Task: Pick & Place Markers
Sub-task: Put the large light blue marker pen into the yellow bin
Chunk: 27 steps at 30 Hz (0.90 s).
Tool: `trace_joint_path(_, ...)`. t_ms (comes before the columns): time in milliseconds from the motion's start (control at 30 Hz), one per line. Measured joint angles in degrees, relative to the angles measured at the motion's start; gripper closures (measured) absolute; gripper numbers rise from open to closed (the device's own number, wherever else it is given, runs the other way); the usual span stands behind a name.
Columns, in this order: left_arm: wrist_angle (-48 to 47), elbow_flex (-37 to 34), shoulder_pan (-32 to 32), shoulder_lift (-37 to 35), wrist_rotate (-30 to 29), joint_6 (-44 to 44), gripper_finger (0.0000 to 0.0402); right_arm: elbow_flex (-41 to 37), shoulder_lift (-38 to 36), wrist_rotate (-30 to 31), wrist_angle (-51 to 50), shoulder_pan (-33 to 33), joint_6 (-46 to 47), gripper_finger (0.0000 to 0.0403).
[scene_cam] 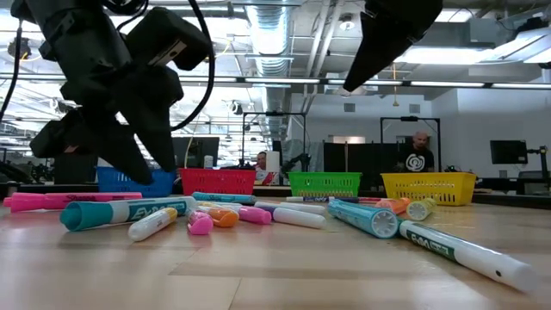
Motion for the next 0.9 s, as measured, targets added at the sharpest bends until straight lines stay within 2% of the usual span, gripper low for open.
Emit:
trace_joint_path(733, 1.3, 0.1, 0.0, 5.3, 3.8, 0.3, 0.0275, 0.0, 0.0, 0.0, 0.8, 0.0, 0.0, 0.028)
trace_joint_path(900, 2.6, 0.5, 0.1, 8.2, 6.9, -0.1, 0.0275, 0.0, 0.0, 0.0, 0.9, 0.0, 0.0, 0.028)
